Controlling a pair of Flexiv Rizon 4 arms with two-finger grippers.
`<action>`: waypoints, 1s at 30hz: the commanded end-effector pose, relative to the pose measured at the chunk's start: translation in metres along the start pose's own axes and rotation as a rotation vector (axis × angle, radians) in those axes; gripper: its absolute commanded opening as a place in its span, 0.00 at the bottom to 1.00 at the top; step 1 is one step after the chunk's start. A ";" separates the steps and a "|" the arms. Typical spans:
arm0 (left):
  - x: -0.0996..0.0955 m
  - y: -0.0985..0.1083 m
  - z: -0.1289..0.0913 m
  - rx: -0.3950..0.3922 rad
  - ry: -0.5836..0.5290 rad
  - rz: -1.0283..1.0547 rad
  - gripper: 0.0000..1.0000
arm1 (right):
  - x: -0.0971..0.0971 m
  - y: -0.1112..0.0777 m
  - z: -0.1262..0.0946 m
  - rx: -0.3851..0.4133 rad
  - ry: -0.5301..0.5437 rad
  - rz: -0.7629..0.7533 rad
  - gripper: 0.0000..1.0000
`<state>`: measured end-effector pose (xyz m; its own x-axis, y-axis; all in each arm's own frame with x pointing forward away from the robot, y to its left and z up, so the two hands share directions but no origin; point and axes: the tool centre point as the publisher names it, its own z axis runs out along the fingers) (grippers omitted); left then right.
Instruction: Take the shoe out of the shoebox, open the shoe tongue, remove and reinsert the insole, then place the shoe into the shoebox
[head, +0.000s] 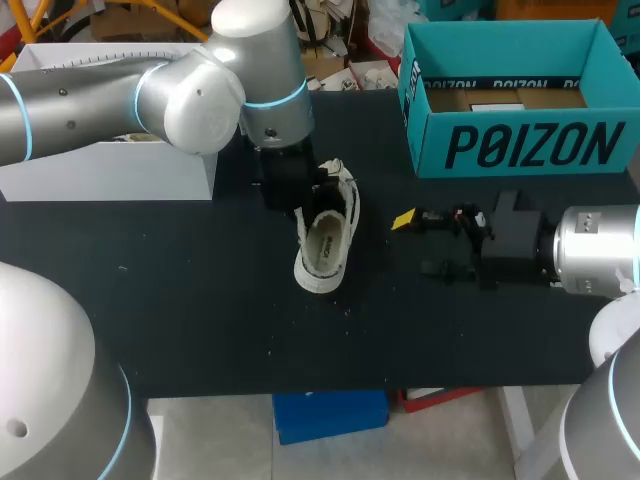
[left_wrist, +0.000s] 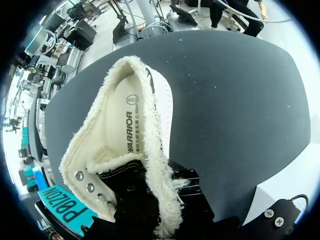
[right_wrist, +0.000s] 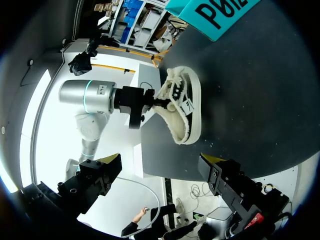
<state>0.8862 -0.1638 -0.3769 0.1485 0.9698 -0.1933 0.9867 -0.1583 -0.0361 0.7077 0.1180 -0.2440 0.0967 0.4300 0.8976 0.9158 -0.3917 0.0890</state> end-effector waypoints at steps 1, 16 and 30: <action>0.000 -0.013 -0.043 -0.034 -0.011 0.010 0.00 | 0.001 0.000 0.001 -0.001 -0.002 0.000 1.00; -0.005 -0.007 -0.156 -0.170 -0.084 0.013 0.00 | 0.001 0.000 0.001 -0.001 -0.002 0.000 1.00; 0.047 0.008 -0.226 -0.217 -0.207 -0.284 0.00 | 0.001 0.000 0.001 -0.001 -0.002 0.000 1.00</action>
<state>0.9188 -0.1068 -0.1815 -0.0838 0.9262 -0.3676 0.9874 0.1270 0.0948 0.7077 0.1181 -0.2440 0.0966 0.4299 0.8977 0.9158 -0.3916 0.0890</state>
